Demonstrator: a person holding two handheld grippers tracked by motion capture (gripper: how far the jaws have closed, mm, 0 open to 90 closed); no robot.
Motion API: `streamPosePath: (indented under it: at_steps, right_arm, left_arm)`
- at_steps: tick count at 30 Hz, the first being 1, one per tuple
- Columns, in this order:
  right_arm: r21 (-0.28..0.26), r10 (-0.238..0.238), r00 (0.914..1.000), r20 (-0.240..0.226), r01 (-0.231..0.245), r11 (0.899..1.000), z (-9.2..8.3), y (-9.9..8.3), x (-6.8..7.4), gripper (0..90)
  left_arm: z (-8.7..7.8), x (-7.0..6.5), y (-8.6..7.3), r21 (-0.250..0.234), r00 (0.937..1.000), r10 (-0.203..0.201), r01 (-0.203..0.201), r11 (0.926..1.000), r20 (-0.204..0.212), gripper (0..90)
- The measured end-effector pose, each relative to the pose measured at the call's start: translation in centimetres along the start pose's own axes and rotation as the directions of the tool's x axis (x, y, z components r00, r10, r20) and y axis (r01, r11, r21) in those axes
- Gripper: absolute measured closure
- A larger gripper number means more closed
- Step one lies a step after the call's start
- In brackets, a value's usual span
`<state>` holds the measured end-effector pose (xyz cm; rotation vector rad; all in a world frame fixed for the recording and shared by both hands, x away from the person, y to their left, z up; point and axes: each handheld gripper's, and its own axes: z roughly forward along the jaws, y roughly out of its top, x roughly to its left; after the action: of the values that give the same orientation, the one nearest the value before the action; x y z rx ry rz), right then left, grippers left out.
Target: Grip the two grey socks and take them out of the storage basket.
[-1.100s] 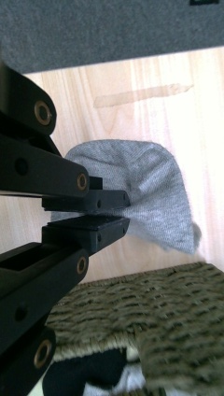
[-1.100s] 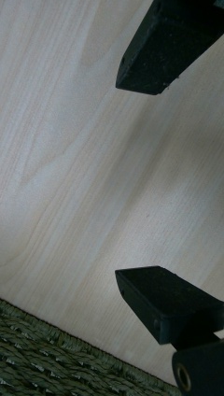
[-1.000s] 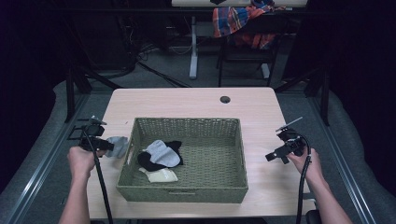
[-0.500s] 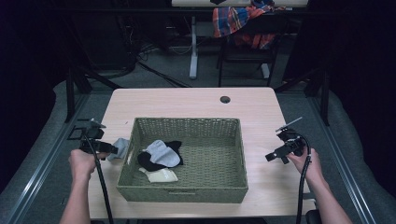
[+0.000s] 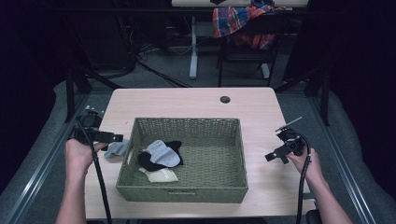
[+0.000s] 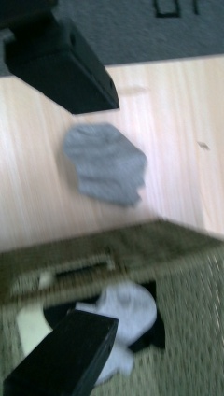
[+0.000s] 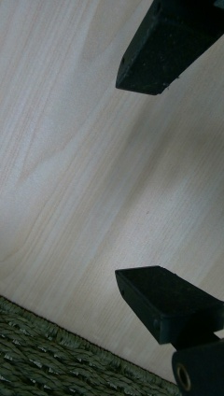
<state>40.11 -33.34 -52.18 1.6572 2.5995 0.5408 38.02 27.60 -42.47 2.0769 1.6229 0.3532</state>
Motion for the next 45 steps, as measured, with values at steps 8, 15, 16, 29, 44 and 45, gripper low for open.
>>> streamPosePath:
  at_steps: [8, 15, 16, 29, 44, 45]
  right_arm:
    - [-0.016, 0.018, 0.9998, -0.004, -0.018, 1.0, 0.2, -0.1, 0.1, 7.7]
    - [0.019, -0.009, 0.9999, -0.008, 0.01, 1.0, 0.1, 0.1, -0.1, 8.3]
    - [0.015, -0.006, 0.9999, -0.01, 0.006, 1.0, 0.1, 0.1, 0.0, 8.4]
    - [0.017, -0.007, 0.9999, -0.013, 0.007, 1.0, 0.2, 0.0, 0.0, 8.5]
    - [-0.015, 0.022, 0.9997, -0.011, -0.023, 1.0, 0.2, -0.1, 0.1, 7.6]
    - [-0.017, 0.028, 0.9995, -0.013, -0.029, 0.999, 0.2, -0.1, 0.2, 7.7]
  left_arm:
    - [0.4, -4.2, 1.2, -0.02, 0.9921, 0.114, -0.113, 0.9934, 0.053, 0.2]
    - [2.4, -6.8, 1.7, 0.006, 0.9764, 0.199, -0.2, 0.9798, 0.084, 0.1]
    - [2.6, -7.1, 1.7, 0.009, 0.9749, 0.205, -0.207, 0.9784, 0.086, 0.1]
    - [6.4, -10.4, 1.5, 0.091, 0.9497, 0.288, -0.3, 0.9496, 0.122, 3.5]
    - [9.9, -11.9, 0.6, 0.213, 0.9234, 0.352, -0.379, 0.9008, 0.154, 42.6]
    - [10.1, -11.8, 0.6, 0.223, 0.9233, 0.353, -0.38, 0.8979, 0.152, 44.5]
